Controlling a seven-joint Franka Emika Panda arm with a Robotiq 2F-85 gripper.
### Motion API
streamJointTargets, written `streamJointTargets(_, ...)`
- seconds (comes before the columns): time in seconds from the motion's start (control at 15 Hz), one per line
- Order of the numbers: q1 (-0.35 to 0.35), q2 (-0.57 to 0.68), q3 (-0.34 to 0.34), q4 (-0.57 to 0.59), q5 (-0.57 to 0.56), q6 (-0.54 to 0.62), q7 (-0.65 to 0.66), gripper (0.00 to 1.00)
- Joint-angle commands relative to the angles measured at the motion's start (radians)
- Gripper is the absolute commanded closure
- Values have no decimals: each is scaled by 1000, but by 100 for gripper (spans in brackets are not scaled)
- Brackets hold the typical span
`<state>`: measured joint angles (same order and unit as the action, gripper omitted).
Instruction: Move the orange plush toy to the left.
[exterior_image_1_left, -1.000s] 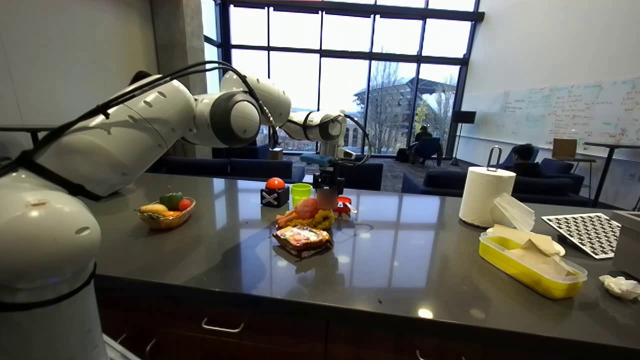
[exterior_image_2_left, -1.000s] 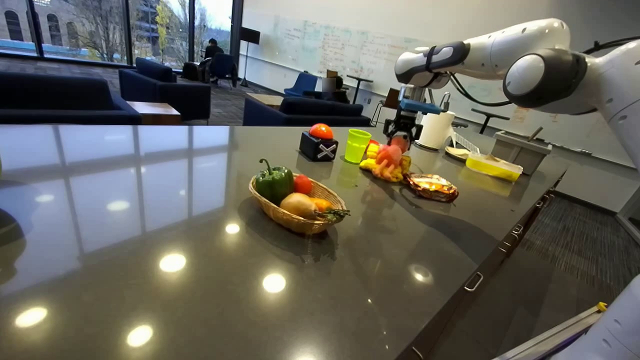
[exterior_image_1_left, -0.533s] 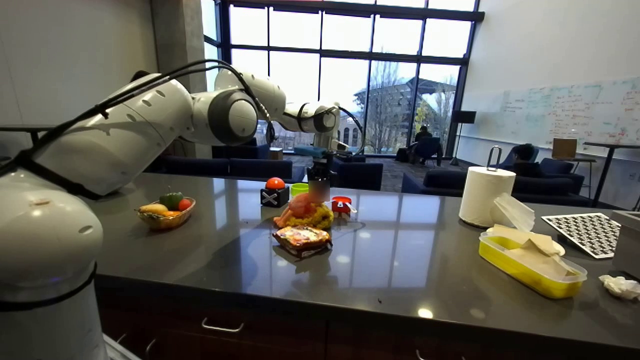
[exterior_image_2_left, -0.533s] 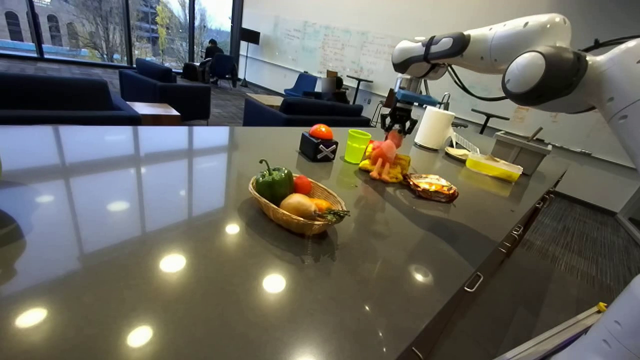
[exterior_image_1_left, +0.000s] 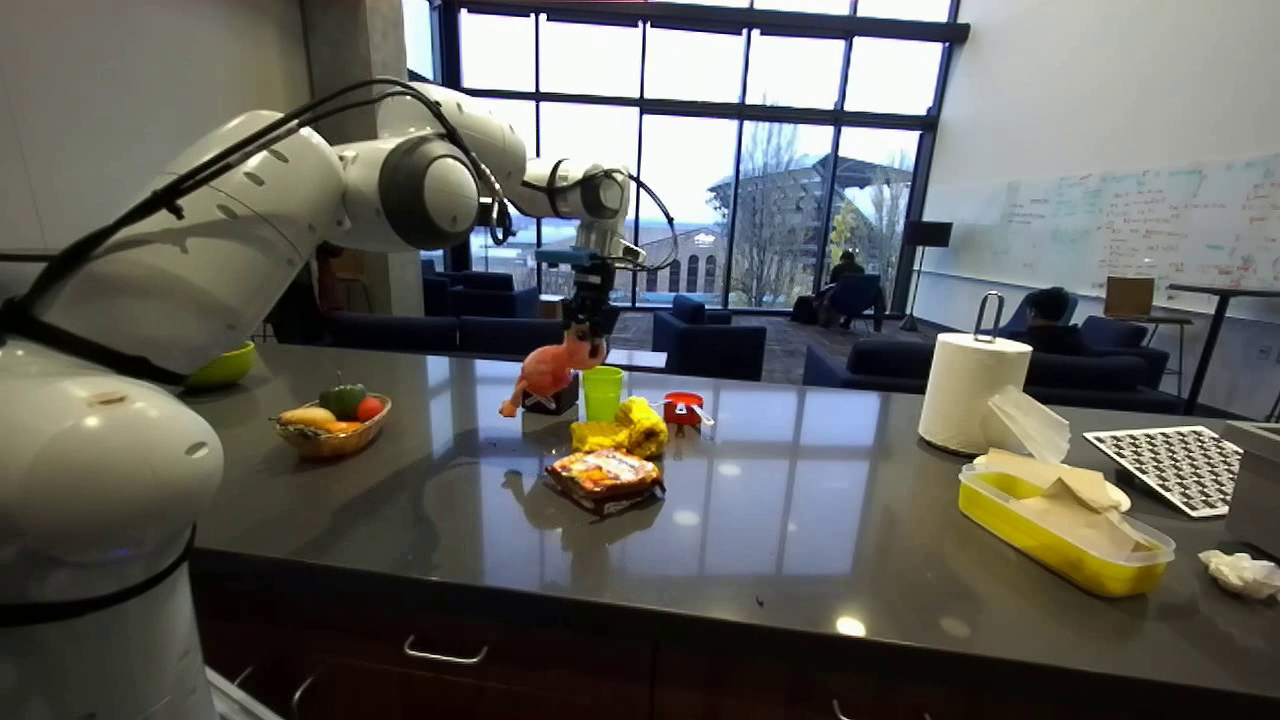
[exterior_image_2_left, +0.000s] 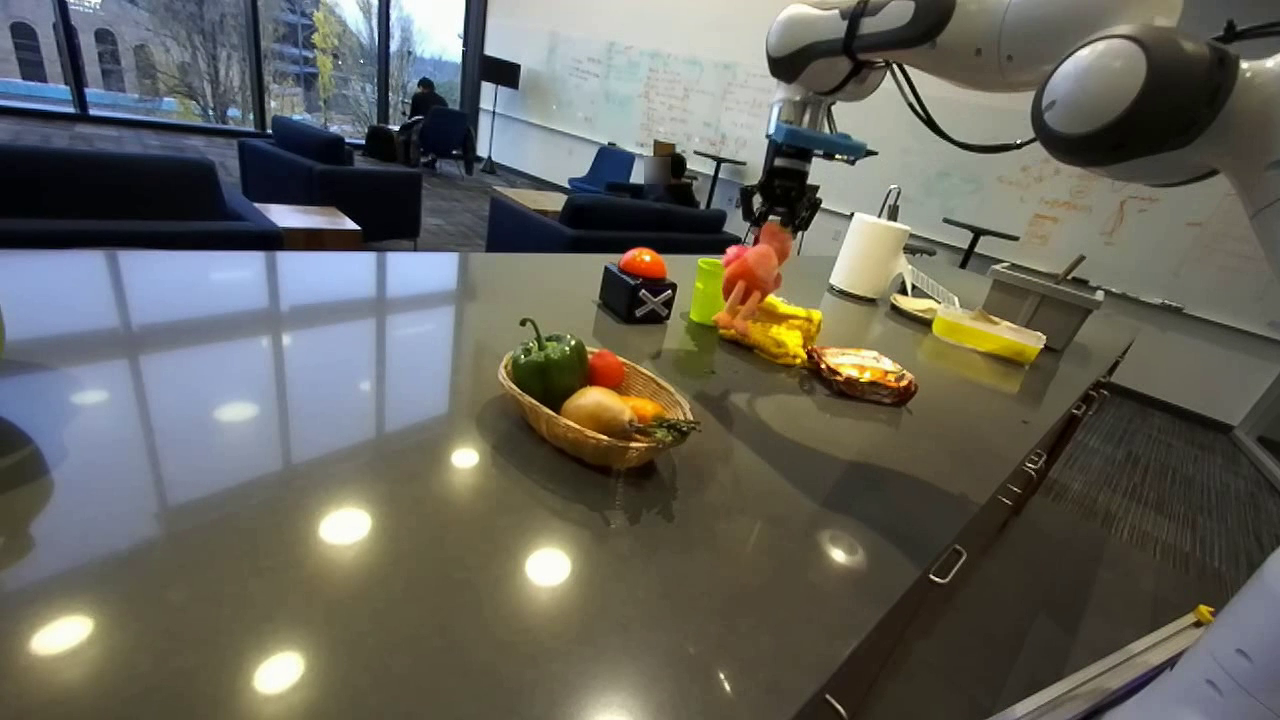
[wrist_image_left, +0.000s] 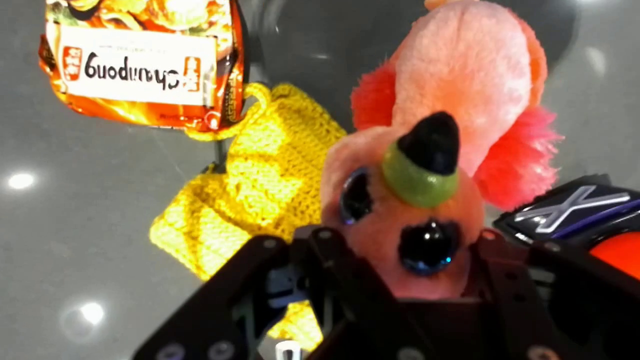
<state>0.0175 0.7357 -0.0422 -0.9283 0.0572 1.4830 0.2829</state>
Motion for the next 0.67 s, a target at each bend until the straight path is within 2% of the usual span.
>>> streamJointTargets(0.0,55,-120,13,-122,-31,14,-36,79)
streamJointTargets(0.6,158,-163,52,-234,-113,223,-250,79)
